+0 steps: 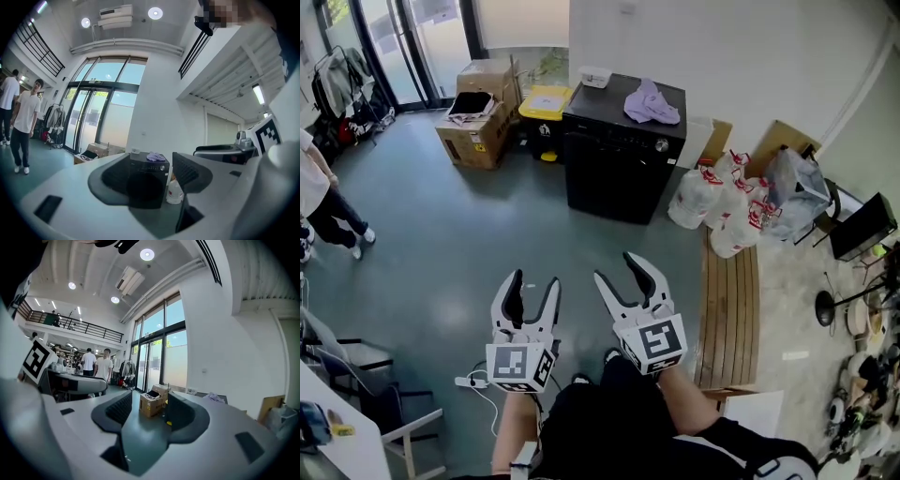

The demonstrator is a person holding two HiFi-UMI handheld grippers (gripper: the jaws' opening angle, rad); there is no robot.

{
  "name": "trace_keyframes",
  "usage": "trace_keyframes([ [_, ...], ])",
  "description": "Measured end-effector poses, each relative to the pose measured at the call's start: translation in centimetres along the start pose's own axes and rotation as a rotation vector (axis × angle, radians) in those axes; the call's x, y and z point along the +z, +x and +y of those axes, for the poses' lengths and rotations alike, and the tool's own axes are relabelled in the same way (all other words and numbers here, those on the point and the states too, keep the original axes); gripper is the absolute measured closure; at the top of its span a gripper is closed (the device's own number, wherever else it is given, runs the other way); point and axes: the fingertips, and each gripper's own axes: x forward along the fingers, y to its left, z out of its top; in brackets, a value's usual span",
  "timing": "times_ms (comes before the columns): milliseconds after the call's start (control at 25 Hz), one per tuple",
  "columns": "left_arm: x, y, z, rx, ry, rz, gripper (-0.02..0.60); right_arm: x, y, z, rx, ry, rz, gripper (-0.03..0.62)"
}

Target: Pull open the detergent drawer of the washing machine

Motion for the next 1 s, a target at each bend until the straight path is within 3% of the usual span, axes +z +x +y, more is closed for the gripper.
trace_keyframes([
  [320, -0.5, 6.0, 2.0, -0.016, -0.006, 0.009, 0.313, -0.8, 5.0, -3.9, -0.023, 0.014, 0.016, 0.359],
  [1000, -1.0, 26.7, 7.3, 0.017, -0.001, 0.052, 0.313, -1.8, 21.2, -18.4, -0.002, 0.052, 0.028, 0.361],
])
